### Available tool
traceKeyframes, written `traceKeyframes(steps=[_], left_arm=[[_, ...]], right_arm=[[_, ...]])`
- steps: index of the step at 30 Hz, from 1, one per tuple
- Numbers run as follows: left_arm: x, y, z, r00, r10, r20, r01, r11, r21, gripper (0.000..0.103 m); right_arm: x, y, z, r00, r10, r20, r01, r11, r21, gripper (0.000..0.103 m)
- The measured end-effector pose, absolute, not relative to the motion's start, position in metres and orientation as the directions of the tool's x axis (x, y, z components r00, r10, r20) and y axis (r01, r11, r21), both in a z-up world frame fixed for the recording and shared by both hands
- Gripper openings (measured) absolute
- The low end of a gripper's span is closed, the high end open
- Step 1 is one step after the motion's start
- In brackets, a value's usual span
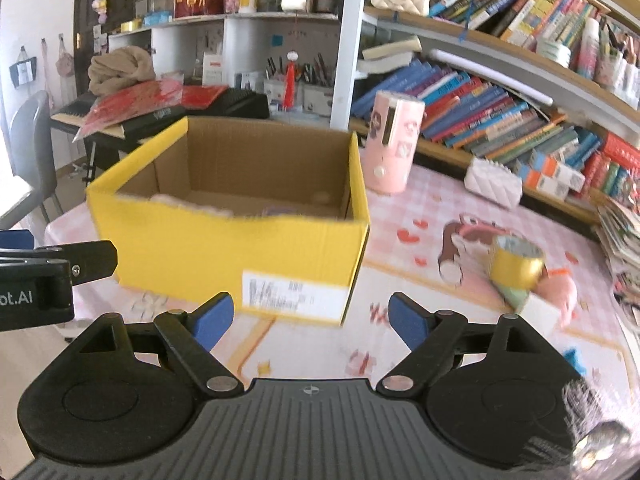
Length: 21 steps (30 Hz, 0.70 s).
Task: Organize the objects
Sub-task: 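Lift both open tools out of the yellow box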
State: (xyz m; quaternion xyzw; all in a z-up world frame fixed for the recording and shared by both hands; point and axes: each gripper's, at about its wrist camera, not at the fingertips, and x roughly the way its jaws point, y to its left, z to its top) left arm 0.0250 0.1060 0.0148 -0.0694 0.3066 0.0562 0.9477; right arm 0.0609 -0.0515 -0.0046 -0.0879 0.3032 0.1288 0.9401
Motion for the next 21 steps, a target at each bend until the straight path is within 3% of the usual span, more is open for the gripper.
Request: traceKeyframes(steps=[21], left_arm=[[-0.019,0.076,0.002,0.771,-0.041,-0.636,-0.009,0.997,-0.074,0.09]], right_arm=[[-0.01,-0.09,-0.019,0.758,0.071,-0.649,-0.13,0.99,-0.044,0.09]])
